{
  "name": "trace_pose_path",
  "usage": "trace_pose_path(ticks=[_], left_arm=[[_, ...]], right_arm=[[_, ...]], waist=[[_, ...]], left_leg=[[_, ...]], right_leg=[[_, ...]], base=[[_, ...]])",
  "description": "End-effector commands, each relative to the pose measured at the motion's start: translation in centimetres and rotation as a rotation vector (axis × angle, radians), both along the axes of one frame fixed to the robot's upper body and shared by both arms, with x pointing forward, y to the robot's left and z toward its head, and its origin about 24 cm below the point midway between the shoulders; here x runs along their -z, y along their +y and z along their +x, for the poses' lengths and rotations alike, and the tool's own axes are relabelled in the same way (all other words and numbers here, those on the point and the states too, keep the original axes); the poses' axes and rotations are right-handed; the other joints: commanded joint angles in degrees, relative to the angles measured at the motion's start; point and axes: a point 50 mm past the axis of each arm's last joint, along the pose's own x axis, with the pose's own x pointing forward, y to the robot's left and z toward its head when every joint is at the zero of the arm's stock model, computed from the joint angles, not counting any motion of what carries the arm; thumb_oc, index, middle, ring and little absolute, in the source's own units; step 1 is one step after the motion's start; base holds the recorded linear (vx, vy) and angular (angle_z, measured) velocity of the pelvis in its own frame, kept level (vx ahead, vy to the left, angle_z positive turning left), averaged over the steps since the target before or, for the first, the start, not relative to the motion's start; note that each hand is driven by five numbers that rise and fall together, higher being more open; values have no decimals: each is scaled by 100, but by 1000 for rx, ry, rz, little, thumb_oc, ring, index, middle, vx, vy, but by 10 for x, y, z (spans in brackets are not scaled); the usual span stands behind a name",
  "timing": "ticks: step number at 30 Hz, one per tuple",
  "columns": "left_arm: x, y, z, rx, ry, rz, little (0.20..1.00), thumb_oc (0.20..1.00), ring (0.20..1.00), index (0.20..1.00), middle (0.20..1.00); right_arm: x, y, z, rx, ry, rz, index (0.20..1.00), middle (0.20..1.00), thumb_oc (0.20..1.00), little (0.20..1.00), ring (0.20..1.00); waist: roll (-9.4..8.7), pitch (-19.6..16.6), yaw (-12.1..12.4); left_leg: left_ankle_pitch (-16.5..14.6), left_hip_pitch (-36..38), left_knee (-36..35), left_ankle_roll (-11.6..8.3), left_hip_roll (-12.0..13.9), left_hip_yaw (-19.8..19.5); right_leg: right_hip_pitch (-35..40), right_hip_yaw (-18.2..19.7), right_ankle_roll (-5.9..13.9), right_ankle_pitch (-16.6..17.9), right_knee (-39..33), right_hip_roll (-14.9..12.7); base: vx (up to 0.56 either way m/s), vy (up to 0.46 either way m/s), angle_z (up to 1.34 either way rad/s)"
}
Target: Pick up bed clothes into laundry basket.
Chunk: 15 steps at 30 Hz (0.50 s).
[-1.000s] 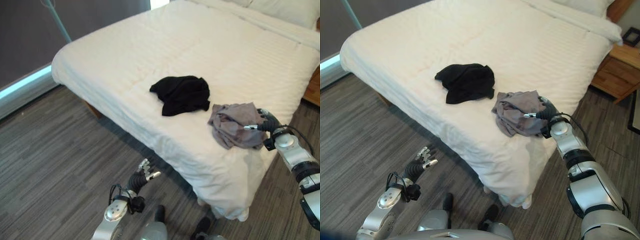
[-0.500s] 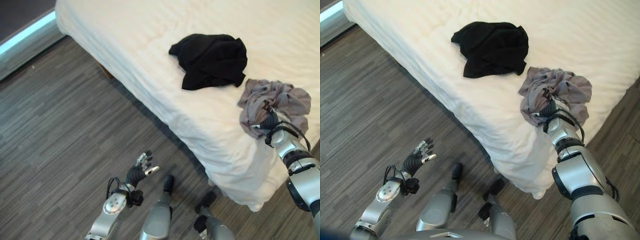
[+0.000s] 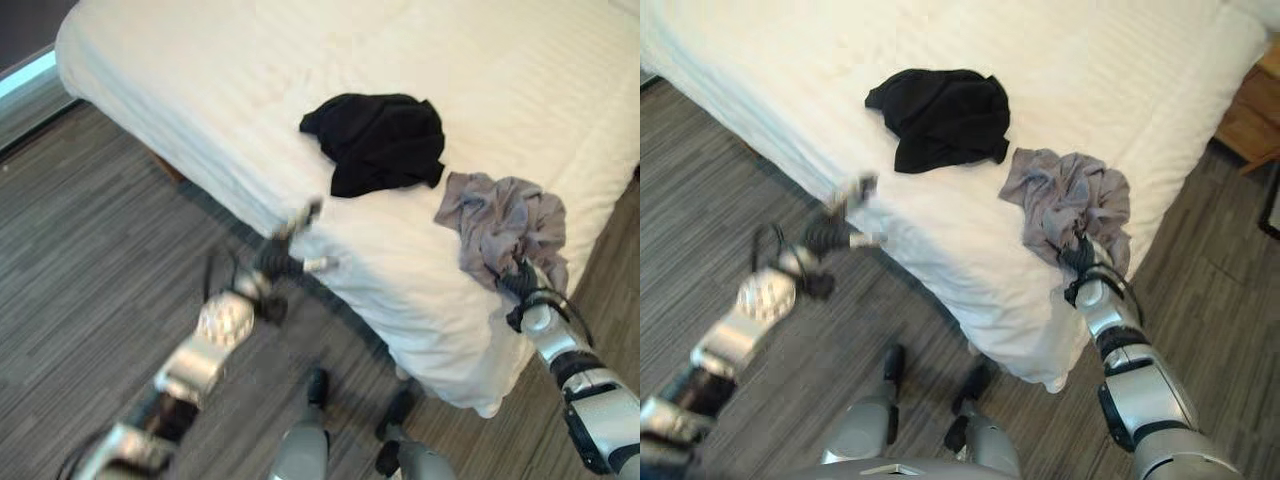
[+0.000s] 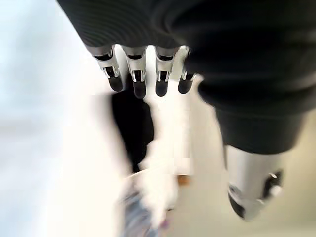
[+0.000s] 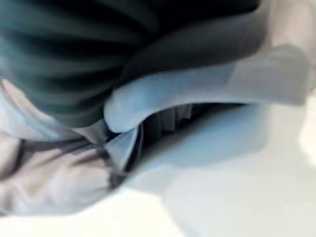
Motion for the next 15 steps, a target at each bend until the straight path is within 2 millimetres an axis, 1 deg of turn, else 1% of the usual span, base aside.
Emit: trace_pose_path(ticks=[1,2,3,4,6,8,10,11,12,13,14,15], left_arm=[[-33,-8,20,-63,-128,-6,1000,1000,1000,1000,1000],[-40,-10,38,-124,-102,-59,1000,1000,1000,1000,1000],[-39,-6,49,-172,-63,-77,1000,1000,1000,1000,1000],[-39,-6,49,-171,-65,-77,1000,1000,1000,1000,1000],[-53,3,67,-292,-74,-35,1000,1000,1000,1000,1000],[-66,22,82,-451,-77,47,1000,1000,1000,1000,1000],[-74,36,93,-554,-50,57,1000,1000,1000,1000,1000],[-92,52,101,-685,-54,148,1000,1000,1000,1000,1000],[-101,62,103,-753,-52,216,1000,1000,1000,1000,1000],[-102,62,103,-753,-55,216,1000,1000,1000,1000,1000],[-108,69,104,-807,-50,271,1000,1000,1000,1000,1000],[-118,76,103,-863,-71,313,1000,1000,1000,1000,1000]], right_arm=[[123,9,-139,65,669,177,200,200,200,200,200],[123,11,-140,80,656,221,200,200,200,200,200],[124,14,-140,81,652,239,200,200,200,200,200],[124,14,-140,81,650,239,200,200,200,200,200],[123,19,-138,67,635,255,200,200,200,200,200],[123,20,-138,52,632,260,200,200,200,200,200],[123,22,-137,48,631,261,200,200,200,200,200],[122,26,-134,24,622,261,200,200,200,200,200],[122,27,-133,21,626,258,200,200,200,200,200],[122,27,-132,20,624,259,200,200,200,200,200],[122,31,-131,3,620,265,200,200,200,200,200],[122,33,-131,-8,615,269,200,200,200,200,200]], waist=[[235,410,-399],[210,361,-543],[193,344,-602],[190,343,-599],[148,307,-700],[104,270,-824],[48,253,-900],[-20,251,-1008],[-52,246,-1063],[-62,243,-1064],[-93,231,-1115],[-122,233,-1151]], left_leg=[[-166,-157,22,-81,28,-196],[-167,-130,22,-75,39,-170],[-192,-88,22,-74,59,-141],[-171,-109,22,-70,54,-141],[-179,-81,22,-69,76,-81],[-204,-48,22,-77,113,-14],[-200,-53,22,-80,134,25],[-182,-70,22,-93,166,63],[-174,-87,22,-100,185,73],[-155,-110,22,-97,179,72],[-142,-138,22,-105,196,83],[-162,-126,22,-111,218,99]], right_leg=[[199,622,563,-192,79,-370],[171,706,554,-185,79,-351],[179,750,553,-197,79,-329],[158,751,551,-181,79,-334],[122,833,552,-168,79,-303],[101,908,564,-156,79,-267],[73,951,572,-130,79,-240],[13,1027,586,-92,79,-198],[-27,1043,593,-71,79,-182],[-49,1042,591,-59,79,-188],[-87,1075,595,-33,79,-172],[-90,1101,608,-26,79,-148]], base=[[4,-4,-14],[32,-19,-16],[15,-15,-18],[11,-11,-19],[2,-5,-23],[8,-9,-32],[-1,-36,-28],[-16,-47,-24],[-36,-28,-19],[-23,-14,-13],[-10,-14,-10],[-11,-17,-20]])
